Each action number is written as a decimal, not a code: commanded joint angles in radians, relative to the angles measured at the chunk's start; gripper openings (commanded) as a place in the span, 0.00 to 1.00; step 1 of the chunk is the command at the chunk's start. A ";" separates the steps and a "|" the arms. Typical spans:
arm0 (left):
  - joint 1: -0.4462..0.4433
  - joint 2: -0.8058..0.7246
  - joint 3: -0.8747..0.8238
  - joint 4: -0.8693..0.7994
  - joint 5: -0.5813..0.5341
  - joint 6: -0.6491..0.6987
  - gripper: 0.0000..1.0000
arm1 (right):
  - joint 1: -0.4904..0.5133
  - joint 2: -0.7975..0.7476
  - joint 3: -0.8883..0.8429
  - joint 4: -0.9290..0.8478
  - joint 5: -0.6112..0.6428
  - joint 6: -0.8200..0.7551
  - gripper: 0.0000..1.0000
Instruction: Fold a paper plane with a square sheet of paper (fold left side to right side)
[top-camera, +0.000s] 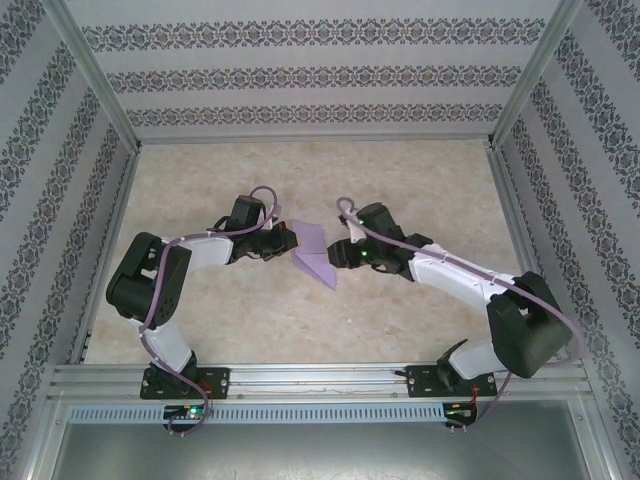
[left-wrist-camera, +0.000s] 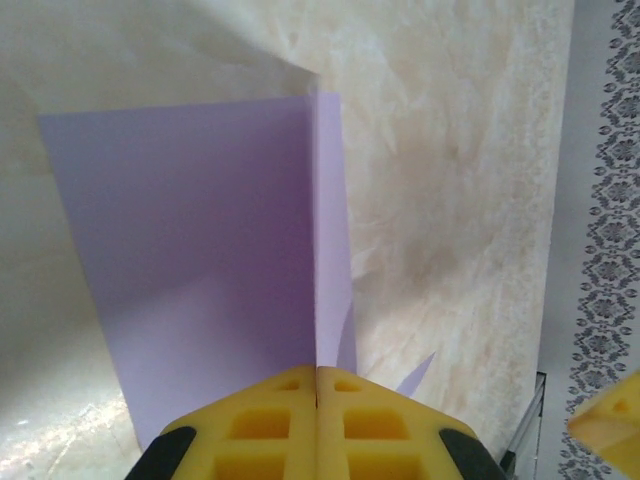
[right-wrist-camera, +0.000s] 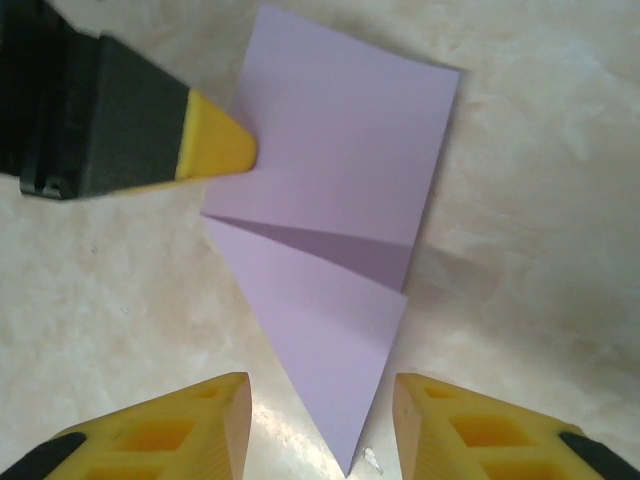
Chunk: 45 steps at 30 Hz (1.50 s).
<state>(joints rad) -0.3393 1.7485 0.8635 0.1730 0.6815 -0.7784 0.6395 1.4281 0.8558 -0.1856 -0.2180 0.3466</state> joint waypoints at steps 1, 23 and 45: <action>-0.008 -0.028 -0.006 0.016 0.028 -0.029 0.02 | 0.103 0.010 0.036 -0.142 0.259 -0.028 0.45; -0.018 -0.027 0.021 -0.029 0.041 -0.028 0.02 | 0.374 0.378 0.223 -0.178 0.682 -0.005 0.53; -0.020 -0.017 0.029 -0.041 0.030 -0.020 0.02 | 0.394 0.439 0.242 -0.195 0.723 0.011 0.31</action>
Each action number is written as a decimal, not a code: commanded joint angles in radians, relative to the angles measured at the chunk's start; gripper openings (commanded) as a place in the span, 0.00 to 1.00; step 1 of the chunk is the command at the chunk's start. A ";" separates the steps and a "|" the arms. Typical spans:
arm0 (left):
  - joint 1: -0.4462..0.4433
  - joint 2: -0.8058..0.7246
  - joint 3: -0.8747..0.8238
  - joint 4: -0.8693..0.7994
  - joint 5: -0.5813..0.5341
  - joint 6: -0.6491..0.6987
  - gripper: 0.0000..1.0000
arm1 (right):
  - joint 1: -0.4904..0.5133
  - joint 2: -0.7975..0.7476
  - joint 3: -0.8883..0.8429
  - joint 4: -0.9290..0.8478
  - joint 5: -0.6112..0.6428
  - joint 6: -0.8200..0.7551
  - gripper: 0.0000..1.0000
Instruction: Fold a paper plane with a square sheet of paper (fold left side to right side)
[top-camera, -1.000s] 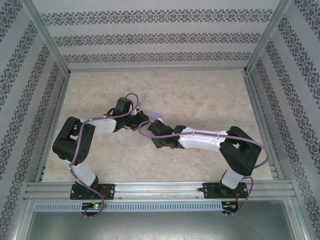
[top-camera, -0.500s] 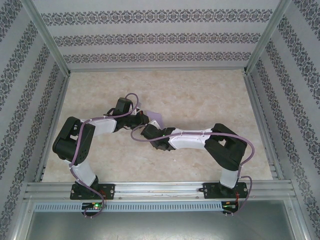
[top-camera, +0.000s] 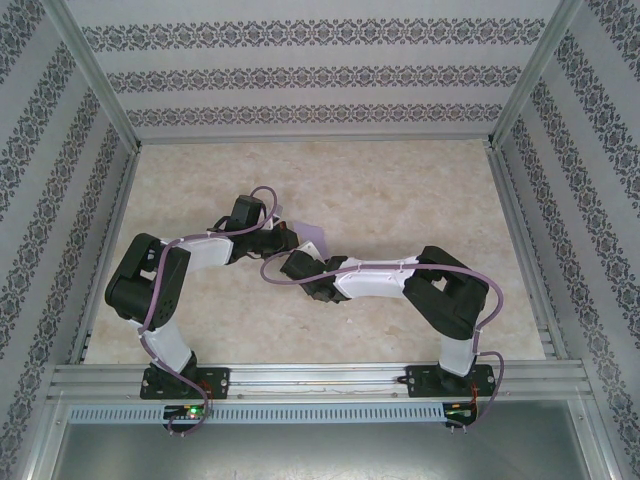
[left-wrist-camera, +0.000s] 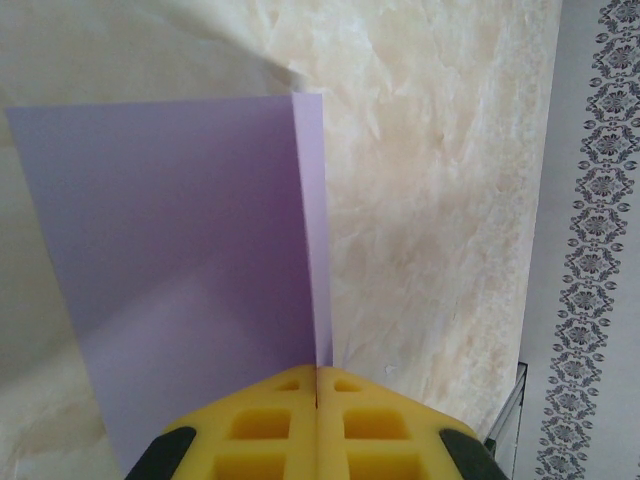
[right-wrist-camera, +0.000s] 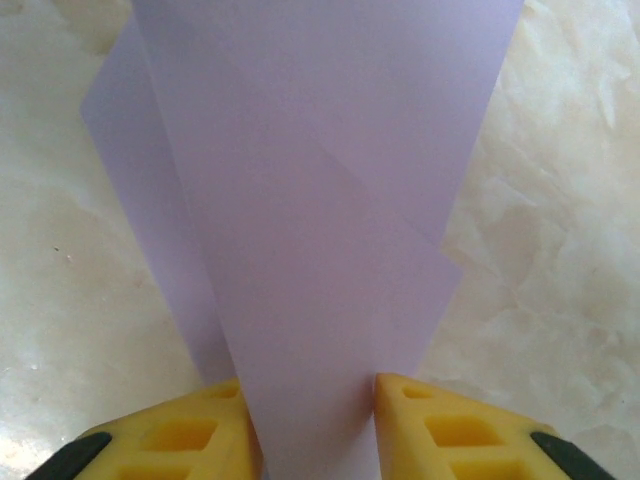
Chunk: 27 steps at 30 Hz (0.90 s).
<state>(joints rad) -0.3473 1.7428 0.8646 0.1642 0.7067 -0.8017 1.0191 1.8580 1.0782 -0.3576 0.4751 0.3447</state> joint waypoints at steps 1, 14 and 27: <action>-0.011 -0.010 0.028 -0.031 0.005 0.003 0.02 | 0.015 0.009 0.019 -0.021 0.030 0.014 0.31; -0.011 -0.006 0.027 -0.040 -0.002 0.005 0.02 | 0.036 0.006 0.022 -0.042 0.058 0.028 0.31; -0.010 -0.006 0.025 -0.043 -0.004 0.006 0.03 | 0.041 0.010 0.005 -0.050 0.074 0.051 0.23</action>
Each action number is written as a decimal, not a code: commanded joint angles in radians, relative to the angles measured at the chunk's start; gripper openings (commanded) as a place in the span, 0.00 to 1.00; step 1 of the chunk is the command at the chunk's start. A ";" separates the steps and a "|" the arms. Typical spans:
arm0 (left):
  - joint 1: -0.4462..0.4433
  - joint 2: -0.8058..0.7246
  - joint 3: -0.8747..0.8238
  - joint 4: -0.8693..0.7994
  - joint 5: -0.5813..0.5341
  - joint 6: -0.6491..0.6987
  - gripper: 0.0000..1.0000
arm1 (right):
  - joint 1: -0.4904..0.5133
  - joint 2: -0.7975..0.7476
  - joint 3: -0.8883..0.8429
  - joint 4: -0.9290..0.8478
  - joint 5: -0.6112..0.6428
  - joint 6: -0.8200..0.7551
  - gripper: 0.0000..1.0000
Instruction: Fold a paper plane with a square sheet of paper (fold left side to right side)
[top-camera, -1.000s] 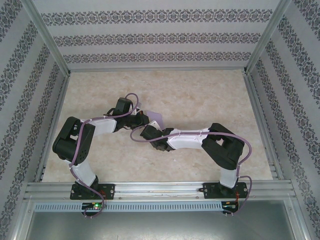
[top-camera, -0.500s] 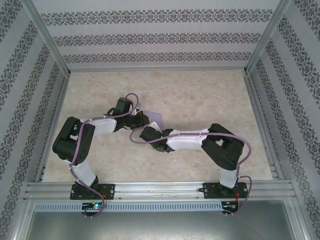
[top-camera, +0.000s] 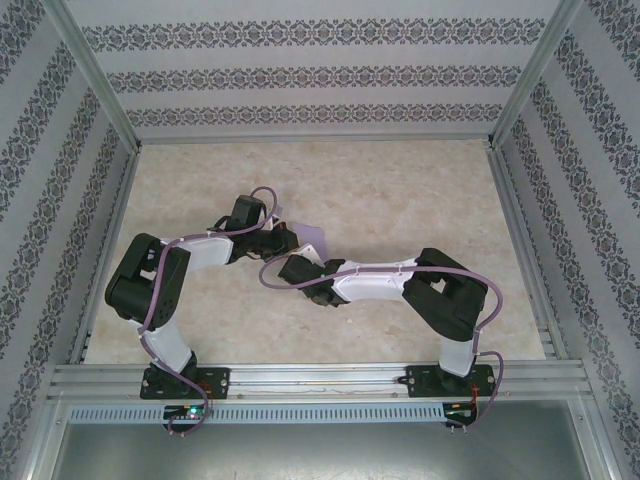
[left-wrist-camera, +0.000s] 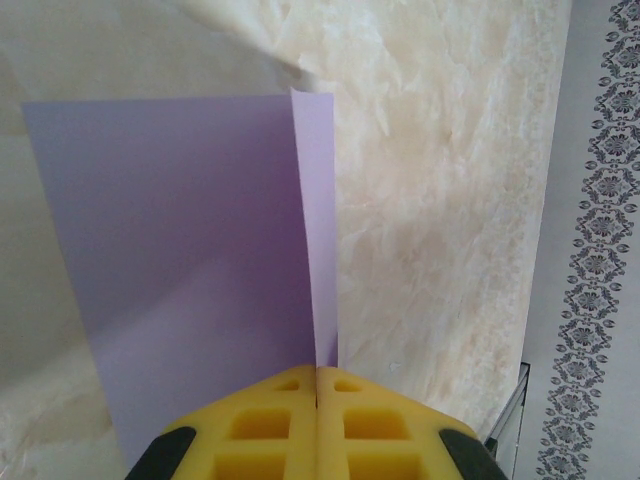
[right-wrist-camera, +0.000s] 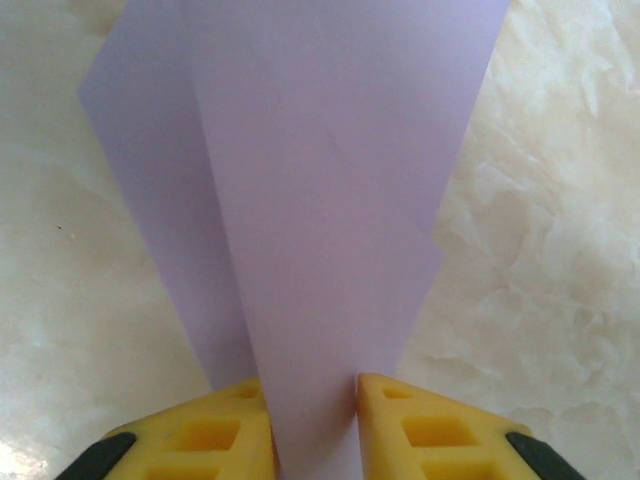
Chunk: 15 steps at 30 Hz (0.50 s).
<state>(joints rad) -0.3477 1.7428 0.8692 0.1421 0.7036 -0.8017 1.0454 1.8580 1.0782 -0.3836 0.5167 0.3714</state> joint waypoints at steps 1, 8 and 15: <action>-0.011 -0.006 0.021 -0.021 -0.002 0.006 0.04 | 0.016 0.012 0.005 -0.023 0.032 0.027 0.22; -0.010 -0.018 0.017 -0.030 -0.007 0.016 0.15 | 0.019 0.031 0.005 -0.024 0.031 0.031 0.06; 0.029 -0.106 -0.006 -0.125 -0.040 0.077 0.30 | 0.019 0.037 -0.002 -0.020 0.027 0.038 0.00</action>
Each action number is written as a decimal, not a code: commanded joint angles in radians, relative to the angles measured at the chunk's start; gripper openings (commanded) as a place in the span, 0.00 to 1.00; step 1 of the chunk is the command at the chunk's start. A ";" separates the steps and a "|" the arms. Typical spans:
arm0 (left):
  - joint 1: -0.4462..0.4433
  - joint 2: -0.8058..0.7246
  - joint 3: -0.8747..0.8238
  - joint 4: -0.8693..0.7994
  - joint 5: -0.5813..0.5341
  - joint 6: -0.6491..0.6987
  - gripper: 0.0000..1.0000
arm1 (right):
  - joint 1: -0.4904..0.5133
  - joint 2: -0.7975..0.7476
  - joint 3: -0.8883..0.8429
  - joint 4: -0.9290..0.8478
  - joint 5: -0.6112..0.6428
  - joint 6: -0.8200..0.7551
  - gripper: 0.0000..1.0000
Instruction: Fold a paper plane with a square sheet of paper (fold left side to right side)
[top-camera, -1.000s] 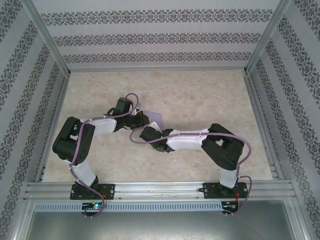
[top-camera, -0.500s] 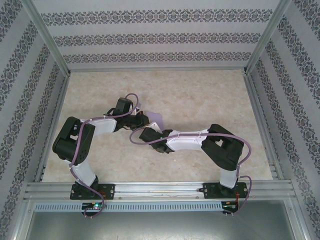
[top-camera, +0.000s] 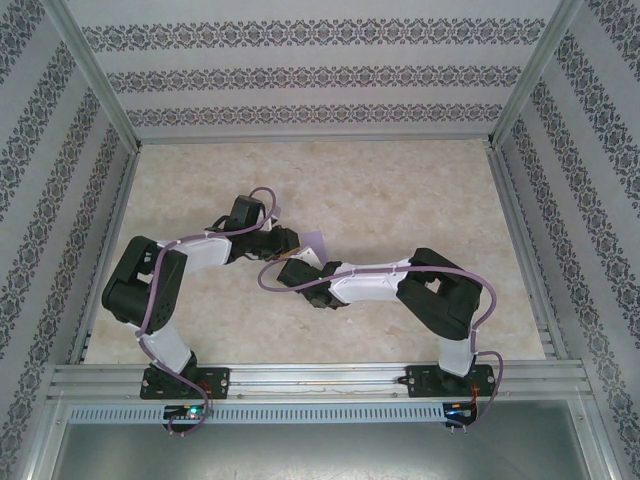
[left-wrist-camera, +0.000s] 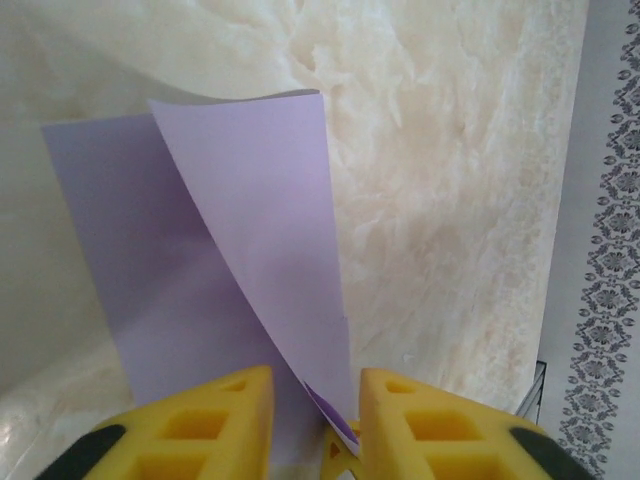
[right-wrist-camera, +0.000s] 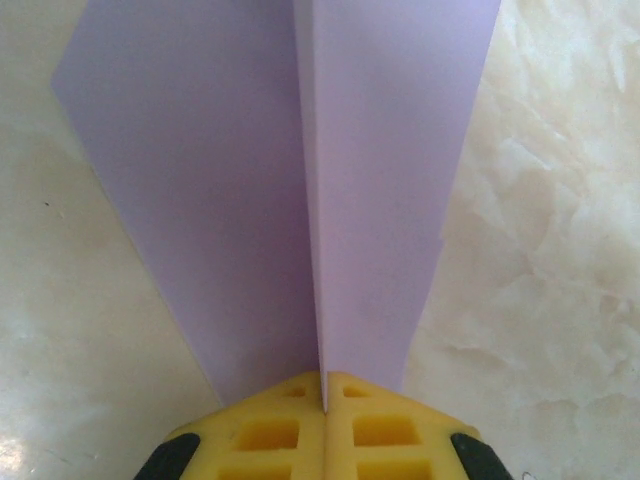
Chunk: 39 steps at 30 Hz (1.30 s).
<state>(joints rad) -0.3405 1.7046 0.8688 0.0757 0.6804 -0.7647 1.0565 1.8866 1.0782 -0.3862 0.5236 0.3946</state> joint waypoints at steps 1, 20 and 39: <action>0.036 -0.087 -0.013 -0.071 -0.018 0.049 0.31 | 0.008 0.005 -0.005 -0.014 0.018 0.014 0.00; 0.165 -0.200 -0.054 -0.259 0.099 0.191 0.37 | -0.189 -0.142 -0.185 0.257 -0.639 0.045 0.00; 0.002 -0.032 -0.014 -0.160 0.059 0.133 0.42 | -0.329 -0.125 -0.296 0.437 -0.931 0.109 0.00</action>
<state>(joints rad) -0.3119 1.6447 0.8181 -0.1204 0.7578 -0.6151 0.7326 1.7435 0.8021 0.0528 -0.3714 0.4927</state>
